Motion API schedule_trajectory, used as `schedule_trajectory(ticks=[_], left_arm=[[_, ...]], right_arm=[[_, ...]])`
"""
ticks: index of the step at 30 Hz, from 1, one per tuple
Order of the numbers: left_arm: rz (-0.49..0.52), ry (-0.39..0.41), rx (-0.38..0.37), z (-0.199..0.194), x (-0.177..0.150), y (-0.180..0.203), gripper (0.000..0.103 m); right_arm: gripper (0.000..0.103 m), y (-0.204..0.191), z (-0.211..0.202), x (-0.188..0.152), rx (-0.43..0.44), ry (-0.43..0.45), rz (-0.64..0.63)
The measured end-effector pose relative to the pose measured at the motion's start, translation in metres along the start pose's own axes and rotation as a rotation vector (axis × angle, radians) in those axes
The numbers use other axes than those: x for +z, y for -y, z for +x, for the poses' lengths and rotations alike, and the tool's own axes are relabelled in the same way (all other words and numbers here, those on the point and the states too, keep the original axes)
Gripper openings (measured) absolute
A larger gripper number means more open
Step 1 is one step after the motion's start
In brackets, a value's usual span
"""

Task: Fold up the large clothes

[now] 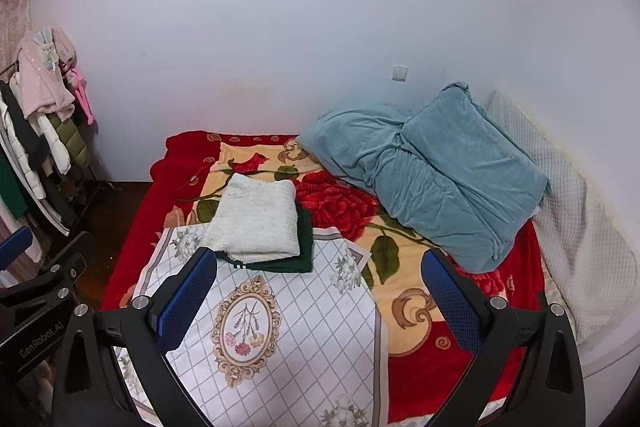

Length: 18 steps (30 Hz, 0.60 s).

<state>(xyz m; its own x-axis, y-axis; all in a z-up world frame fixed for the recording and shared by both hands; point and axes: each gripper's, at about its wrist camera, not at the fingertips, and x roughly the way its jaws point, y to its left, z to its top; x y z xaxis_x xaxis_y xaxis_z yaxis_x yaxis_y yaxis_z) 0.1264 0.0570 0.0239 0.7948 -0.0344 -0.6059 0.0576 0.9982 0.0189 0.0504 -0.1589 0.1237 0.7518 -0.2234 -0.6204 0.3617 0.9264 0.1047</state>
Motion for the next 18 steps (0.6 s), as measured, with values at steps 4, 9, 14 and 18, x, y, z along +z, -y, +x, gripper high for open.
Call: schedule_trajectory(ticks=[4,9,14,18], left_arm=[[-0.001,-0.002,0.004,-0.0009,0.0001,0.0006,0.101],[-0.004,0.003,0.016,-0.0039,0.0010,-0.0003,0.101],[-0.004,0.004,0.020,-0.0055,0.0020,-0.0021,0.101],[-0.006,0.003,0.018,-0.0058,0.0022,-0.0023,0.101]], right_arm=[[0.103,-0.0010,-0.0023,0.0005,0.007,0.005,-0.004],[0.103,-0.0028,-0.0010,0.0004,0.023,0.000,-0.007],[0.103,-0.0036,-0.0010,0.0021,0.026,0.004,-0.009],[0.103,-0.0041,0.0000,0.0029,0.029,0.005,-0.008]])
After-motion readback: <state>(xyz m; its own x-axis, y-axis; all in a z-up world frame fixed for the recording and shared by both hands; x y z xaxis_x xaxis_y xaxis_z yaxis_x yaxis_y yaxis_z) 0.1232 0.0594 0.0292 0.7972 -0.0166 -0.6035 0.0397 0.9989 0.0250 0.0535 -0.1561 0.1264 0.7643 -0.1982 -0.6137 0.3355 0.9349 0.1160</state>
